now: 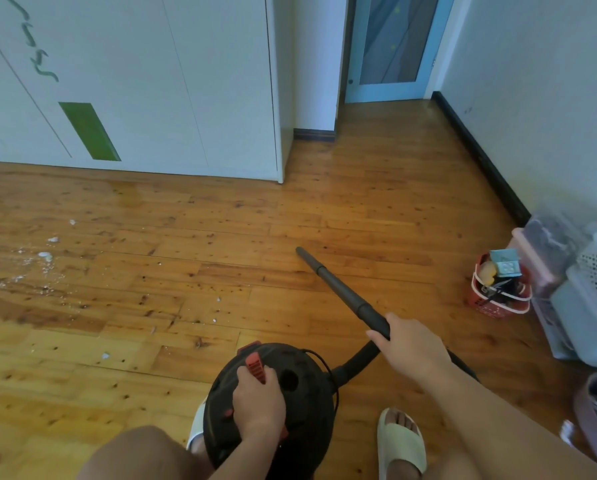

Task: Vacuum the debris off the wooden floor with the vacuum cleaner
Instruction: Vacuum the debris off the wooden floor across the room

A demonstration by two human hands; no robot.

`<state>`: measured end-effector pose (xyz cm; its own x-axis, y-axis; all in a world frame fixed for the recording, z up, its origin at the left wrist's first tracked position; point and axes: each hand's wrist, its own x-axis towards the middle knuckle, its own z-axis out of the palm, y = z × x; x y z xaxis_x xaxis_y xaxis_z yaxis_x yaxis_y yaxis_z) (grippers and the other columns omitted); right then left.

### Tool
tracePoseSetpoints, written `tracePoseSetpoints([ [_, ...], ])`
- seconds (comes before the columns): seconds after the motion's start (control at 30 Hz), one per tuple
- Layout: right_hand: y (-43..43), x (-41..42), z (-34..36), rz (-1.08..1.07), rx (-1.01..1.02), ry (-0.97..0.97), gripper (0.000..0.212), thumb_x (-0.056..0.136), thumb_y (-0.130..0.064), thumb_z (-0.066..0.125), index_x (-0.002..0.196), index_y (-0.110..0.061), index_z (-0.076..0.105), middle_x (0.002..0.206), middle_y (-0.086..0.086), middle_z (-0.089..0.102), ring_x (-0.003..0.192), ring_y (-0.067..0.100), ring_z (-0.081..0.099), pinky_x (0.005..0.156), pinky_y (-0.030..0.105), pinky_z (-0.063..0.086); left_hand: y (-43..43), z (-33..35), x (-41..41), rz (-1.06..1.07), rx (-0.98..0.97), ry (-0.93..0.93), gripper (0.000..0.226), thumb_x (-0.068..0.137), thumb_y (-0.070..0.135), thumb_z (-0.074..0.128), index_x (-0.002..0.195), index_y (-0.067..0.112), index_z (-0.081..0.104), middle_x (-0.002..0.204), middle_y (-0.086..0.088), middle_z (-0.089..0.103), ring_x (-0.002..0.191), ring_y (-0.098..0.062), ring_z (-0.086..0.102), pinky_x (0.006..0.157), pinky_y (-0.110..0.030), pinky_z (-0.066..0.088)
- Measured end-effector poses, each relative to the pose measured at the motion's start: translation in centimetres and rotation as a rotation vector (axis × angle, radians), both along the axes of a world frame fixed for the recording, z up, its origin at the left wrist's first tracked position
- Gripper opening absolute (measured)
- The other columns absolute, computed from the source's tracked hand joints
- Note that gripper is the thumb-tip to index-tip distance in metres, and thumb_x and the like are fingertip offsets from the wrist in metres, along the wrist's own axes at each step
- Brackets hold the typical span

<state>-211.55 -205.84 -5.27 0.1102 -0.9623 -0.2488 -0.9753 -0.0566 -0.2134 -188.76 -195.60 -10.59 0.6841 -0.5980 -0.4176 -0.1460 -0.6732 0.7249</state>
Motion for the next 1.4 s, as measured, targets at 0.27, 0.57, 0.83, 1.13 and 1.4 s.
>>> tracePoseSetpoints([
  [0.27,2.6,-1.3,1.3,0.083,0.02,0.044,0.033,0.103,-0.06,0.044,0.11,-0.029,0.05,0.082,-0.009,0.063,0.065,0.007,0.062,0.052,0.022,0.046,1.5,0.9,0.1,-0.077,0.019,-0.039,0.015,0.103,0.032,0.05,0.1,0.018,0.05,0.088,-0.002,0.063,0.078,-0.016,0.063,0.074,-0.039,0.057],
  [0.57,10.0,-3.6,1.1,0.149,0.03,-0.001,0.03,0.102,-0.06,0.045,0.099,-0.031,0.048,0.078,-0.006,0.066,0.064,0.009,0.066,0.06,0.029,0.057,7.6,1.2,2.1,-0.098,-0.061,-0.064,0.013,0.101,0.032,0.056,0.098,0.02,0.057,0.083,-0.002,0.069,0.075,-0.018,0.068,0.074,-0.043,0.061],
  [0.83,15.6,-2.9,0.7,0.214,0.006,0.023,0.031,0.101,-0.064,0.043,0.099,-0.033,0.047,0.077,-0.008,0.065,0.061,0.007,0.062,0.058,0.03,0.055,11.7,0.4,2.1,-0.107,-0.098,-0.031,0.015,0.101,0.035,0.056,0.095,0.021,0.056,0.084,-0.002,0.067,0.074,-0.02,0.067,0.075,-0.044,0.061],
  [1.13,13.7,-0.6,1.9,0.304,0.023,0.092,0.033,0.1,-0.066,0.042,0.104,-0.035,0.051,0.074,-0.008,0.067,0.059,0.008,0.064,0.056,0.029,0.056,12.9,-0.3,4.3,0.033,-0.068,-0.027,0.014,0.102,0.03,0.053,0.098,0.016,0.056,0.089,-0.001,0.064,0.084,-0.02,0.063,0.081,-0.042,0.056],
  [1.4,10.3,3.3,2.6,0.24,-0.051,0.143,0.037,0.104,-0.062,0.039,0.111,-0.028,0.052,0.076,-0.008,0.063,0.059,0.009,0.062,0.053,0.027,0.056,13.4,0.7,7.4,-0.185,0.062,-0.073,0.018,0.098,0.023,0.058,0.113,0.022,0.048,0.093,0.0,0.064,0.083,-0.018,0.066,0.074,-0.033,0.054],
])
